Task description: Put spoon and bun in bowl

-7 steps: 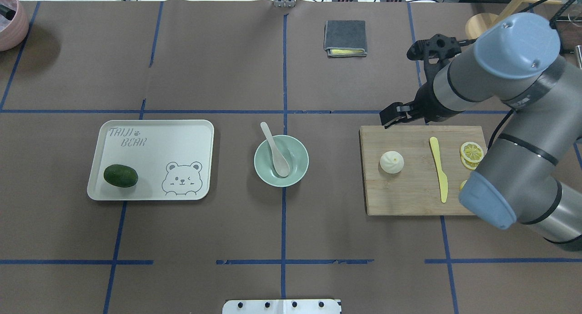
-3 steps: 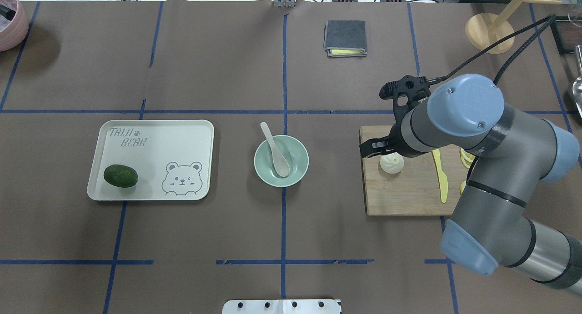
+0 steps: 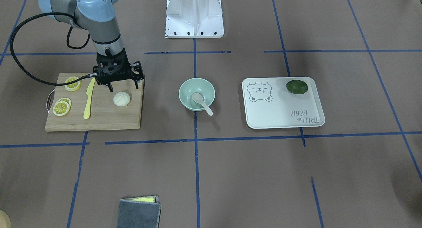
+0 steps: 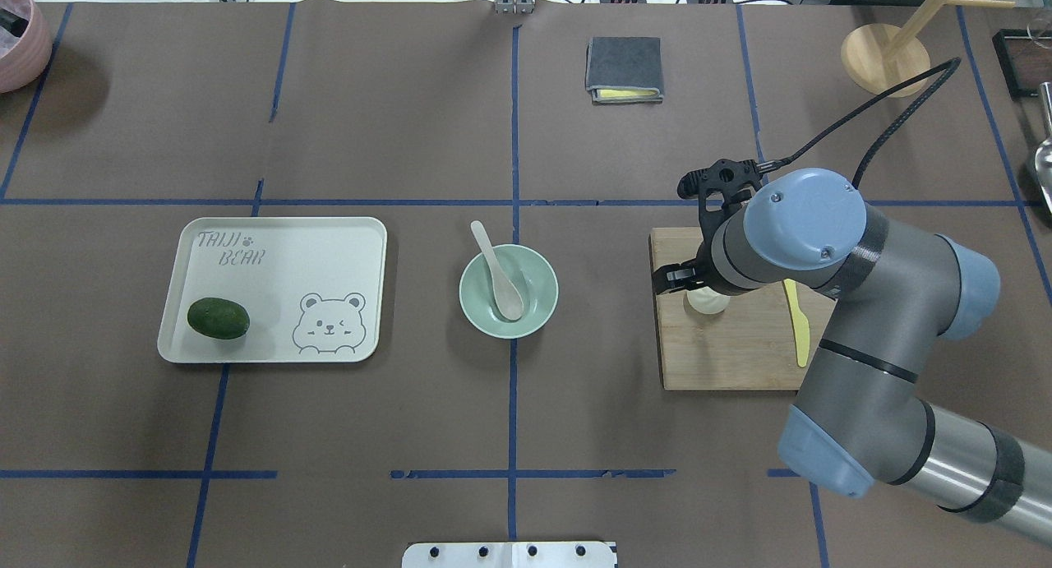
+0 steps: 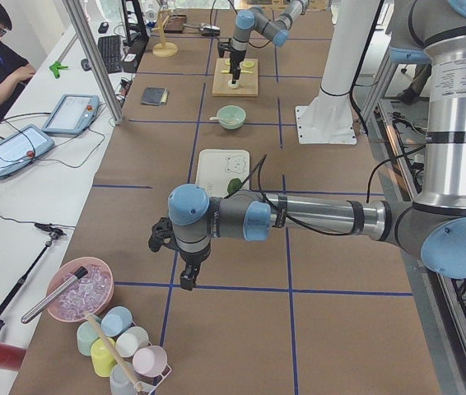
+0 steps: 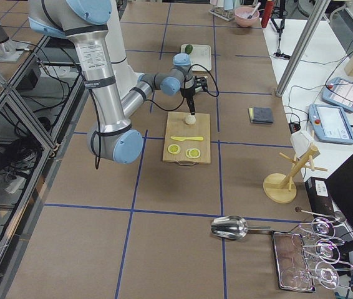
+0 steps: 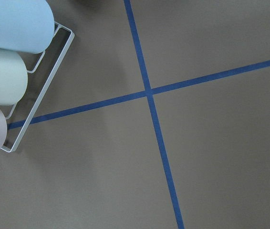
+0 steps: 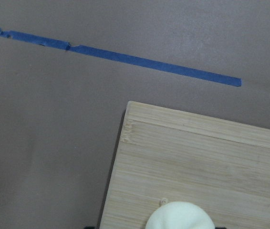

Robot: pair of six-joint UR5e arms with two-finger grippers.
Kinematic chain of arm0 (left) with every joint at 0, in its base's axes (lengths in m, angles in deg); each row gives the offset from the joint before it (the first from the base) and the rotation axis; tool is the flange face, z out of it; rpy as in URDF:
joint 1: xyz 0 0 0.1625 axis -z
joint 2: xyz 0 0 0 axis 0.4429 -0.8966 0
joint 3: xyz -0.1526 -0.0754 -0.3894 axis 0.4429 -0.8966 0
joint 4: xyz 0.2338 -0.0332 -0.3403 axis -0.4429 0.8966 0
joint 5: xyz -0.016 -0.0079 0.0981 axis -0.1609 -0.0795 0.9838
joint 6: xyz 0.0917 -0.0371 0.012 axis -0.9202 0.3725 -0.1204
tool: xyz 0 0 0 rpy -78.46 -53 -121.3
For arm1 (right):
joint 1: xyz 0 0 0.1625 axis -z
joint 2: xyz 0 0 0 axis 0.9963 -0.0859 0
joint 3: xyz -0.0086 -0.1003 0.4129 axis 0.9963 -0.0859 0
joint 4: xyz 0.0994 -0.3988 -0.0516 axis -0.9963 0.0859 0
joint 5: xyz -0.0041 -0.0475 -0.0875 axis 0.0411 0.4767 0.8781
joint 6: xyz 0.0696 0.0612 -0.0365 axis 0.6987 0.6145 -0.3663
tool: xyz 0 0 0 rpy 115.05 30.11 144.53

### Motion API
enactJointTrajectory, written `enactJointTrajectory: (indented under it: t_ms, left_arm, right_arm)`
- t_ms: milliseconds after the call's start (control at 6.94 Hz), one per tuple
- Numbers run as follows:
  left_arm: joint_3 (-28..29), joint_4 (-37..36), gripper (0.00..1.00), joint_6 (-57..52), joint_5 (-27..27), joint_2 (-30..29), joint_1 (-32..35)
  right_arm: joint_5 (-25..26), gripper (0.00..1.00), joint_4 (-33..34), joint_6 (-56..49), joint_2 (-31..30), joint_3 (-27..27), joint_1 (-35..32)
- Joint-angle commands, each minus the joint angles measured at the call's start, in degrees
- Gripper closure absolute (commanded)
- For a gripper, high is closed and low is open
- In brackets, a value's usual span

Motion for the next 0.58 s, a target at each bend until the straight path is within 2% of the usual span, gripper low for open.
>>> enactJointTrajectory:
  t_ms: [0,432]
  left_arm:
    - [0.0,0.2,0.00,0.0,0.0,-0.3,0.0]
    - [0.0,0.2,0.00,0.0,0.0,-0.4,0.0]
  right_arm:
    - [-0.3,0.24,-4.6,-0.1,-3.3,-1.7,0.0]
    - [-0.4,0.34,-4.5,-0.1,-3.7,-1.4,0.0]
